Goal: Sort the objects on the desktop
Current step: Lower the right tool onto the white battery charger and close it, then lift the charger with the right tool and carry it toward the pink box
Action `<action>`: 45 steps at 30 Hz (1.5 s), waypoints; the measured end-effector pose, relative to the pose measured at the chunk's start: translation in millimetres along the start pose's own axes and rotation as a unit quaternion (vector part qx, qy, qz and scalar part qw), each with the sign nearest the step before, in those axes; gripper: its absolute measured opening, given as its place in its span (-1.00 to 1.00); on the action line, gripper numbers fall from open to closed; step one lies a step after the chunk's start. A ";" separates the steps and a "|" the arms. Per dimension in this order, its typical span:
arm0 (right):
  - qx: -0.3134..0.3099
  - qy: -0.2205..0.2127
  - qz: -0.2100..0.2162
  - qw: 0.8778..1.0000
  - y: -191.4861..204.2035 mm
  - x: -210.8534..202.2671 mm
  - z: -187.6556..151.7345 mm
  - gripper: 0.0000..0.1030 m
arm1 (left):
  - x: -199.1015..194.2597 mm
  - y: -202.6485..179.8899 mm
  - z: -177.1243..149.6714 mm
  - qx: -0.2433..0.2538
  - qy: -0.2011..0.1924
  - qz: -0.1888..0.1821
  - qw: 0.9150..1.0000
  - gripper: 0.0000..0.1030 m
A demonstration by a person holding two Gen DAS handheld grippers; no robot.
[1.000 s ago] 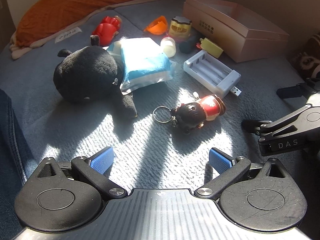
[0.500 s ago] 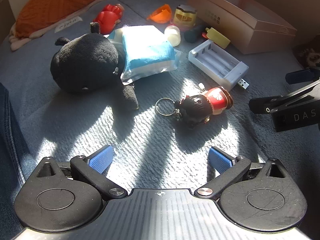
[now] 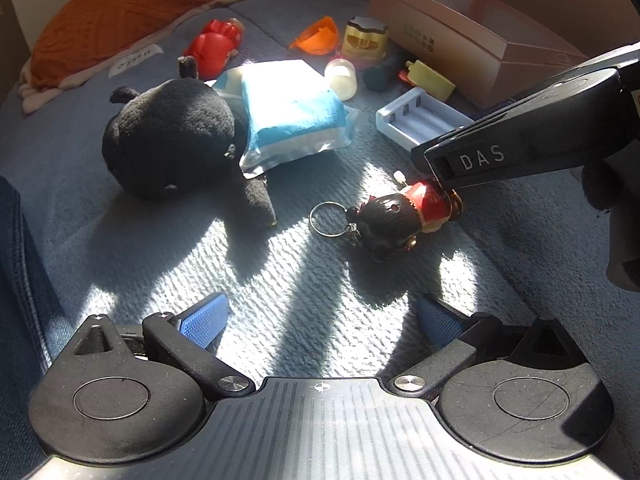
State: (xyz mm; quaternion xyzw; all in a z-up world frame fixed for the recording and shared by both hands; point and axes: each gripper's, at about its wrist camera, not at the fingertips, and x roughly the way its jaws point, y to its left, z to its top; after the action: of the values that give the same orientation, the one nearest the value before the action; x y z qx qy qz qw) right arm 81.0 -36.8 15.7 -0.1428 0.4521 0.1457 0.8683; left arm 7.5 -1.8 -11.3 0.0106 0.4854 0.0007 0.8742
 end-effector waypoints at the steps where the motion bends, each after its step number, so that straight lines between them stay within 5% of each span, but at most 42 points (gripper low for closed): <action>1: -0.014 0.003 -0.003 1.000 -4.5 -6.1 -3.9 -0.06 | 0.1 0.0 0.5 -0.001 0.000 -0.001 1.000 1.00; 4: -0.080 0.013 -0.035 0.996 -14.3 -21.7 -24.5 -0.06 | 1.1 -0.3 2.1 -0.004 -0.001 -0.002 1.000 1.00; 9: -0.190 0.006 -0.142 0.972 -20.9 -37.4 -59.2 0.03 | -3.3 1.1 4.5 -0.016 -0.017 -0.021 1.000 1.00; 13: -0.065 -0.016 -0.116 0.991 -52.3 -77.8 -51.3 0.41 | -14.5 0.4 12.1 -0.034 -0.038 -0.074 0.996 1.00; 17: 0.044 -0.045 -0.122 0.991 -77.9 -105.0 -47.5 0.54 | -8.1 -19.1 24.4 -0.040 -0.021 -0.105 0.994 1.00; 22: 0.068 -0.029 -0.115 0.991 -84.1 -92.9 -56.4 0.57 | 7.9 -45.7 39.8 -0.023 -0.022 -0.062 0.998 0.96; 25: 0.085 0.003 -0.081 0.993 -82.4 -73.0 -63.6 0.57 | 12.7 -45.8 45.9 0.006 -0.021 -0.029 0.999 0.43; 32: 0.040 0.015 -0.080 0.996 -63.3 -44.6 -60.7 0.46 | 4.1 -7.3 41.5 0.055 -0.041 0.028 0.997 0.39; 36: 0.048 0.021 -0.068 0.996 -66.0 -26.4 -50.3 0.44 | 3.1 24.4 39.9 -0.028 -0.049 0.006 0.998 0.69; 38: 0.053 0.041 -0.053 0.996 -69.4 -17.3 -47.4 0.18 | -0.8 31.6 40.9 -0.053 -0.062 -0.009 0.997 0.77; 40: 0.051 0.048 -0.046 0.997 -69.7 -15.2 -44.7 0.14 | -6.5 35.3 41.8 -0.065 -0.079 -0.020 0.995 0.85; 45: -0.143 0.009 -0.046 0.989 -27.6 -37.0 -55.5 0.02 | -3.8 34.5 39.3 -0.063 -0.070 -0.019 0.995 0.86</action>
State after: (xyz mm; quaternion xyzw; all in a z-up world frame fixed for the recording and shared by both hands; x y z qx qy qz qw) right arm 29.9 -87.8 19.0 -0.2870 0.4274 0.1678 0.8407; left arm 39.1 31.9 13.4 -0.0538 0.4226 0.0143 0.9046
